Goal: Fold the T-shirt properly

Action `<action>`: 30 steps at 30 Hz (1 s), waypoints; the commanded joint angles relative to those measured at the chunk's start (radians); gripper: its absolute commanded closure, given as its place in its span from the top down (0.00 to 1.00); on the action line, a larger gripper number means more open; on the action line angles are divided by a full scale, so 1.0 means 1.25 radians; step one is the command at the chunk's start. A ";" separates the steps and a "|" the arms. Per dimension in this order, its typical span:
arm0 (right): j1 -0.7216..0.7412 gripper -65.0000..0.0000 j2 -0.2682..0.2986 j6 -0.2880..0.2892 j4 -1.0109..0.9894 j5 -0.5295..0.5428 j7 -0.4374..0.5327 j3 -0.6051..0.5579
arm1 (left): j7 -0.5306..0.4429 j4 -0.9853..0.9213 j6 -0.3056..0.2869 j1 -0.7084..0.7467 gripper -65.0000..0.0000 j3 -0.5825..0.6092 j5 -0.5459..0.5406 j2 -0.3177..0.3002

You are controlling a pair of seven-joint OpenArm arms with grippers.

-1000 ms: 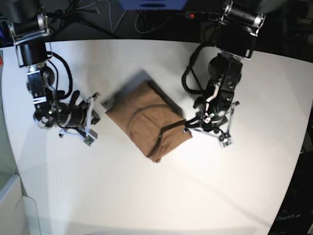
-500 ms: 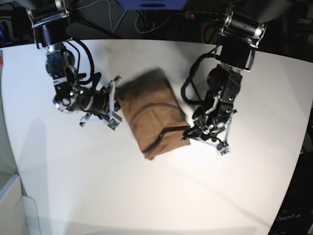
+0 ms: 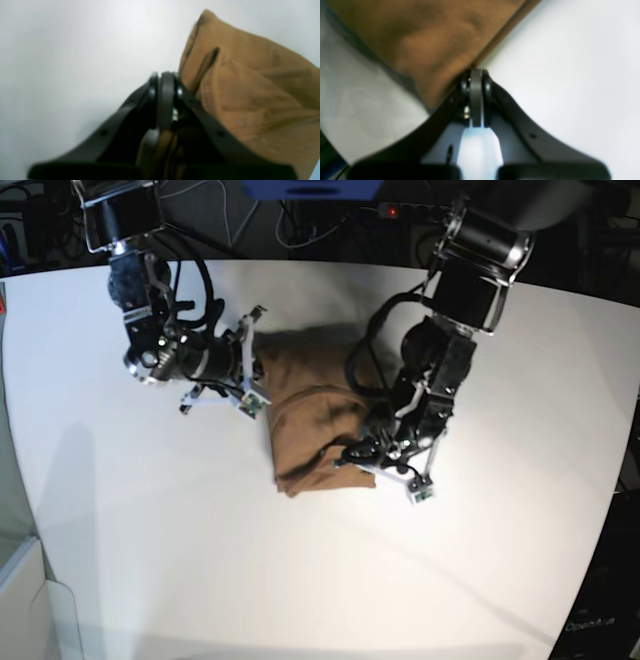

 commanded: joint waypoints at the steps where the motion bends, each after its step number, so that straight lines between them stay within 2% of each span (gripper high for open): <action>1: 0.008 0.00 0.001 0.005 0.012 0.008 0.002 0.001 | 0.000 0.010 0.003 -0.017 0.03 -0.003 0.004 -0.002; 9: -0.026 0.00 -0.007 0.005 0.042 0.008 0.003 0.000 | 0.000 0.019 0.003 -0.018 0.03 -0.003 0.002 -0.034; 13: -0.026 0.00 -0.002 0.005 0.042 0.007 0.003 0.003 | 0.009 0.073 0.003 -0.014 0.03 -0.004 0.002 -0.038; 17: -0.029 0.00 0.036 0.005 0.042 0.007 0.003 0.005 | 0.031 0.195 0.003 0.026 0.03 -0.006 0.002 -0.080; 21: -0.026 0.00 0.085 0.005 0.056 0.007 0.004 0.006 | 0.090 0.300 0.003 0.072 0.03 -0.022 0.002 -0.117; 25: -0.082 0.00 0.124 0.005 0.149 0.007 0.003 0.075 | 0.122 0.421 0.003 0.179 0.03 -0.102 0.002 -0.158; 30: -0.190 0.00 0.130 0.005 0.295 0.007 -0.024 0.205 | 0.123 0.565 0.002 0.338 0.03 -0.182 0.001 -0.223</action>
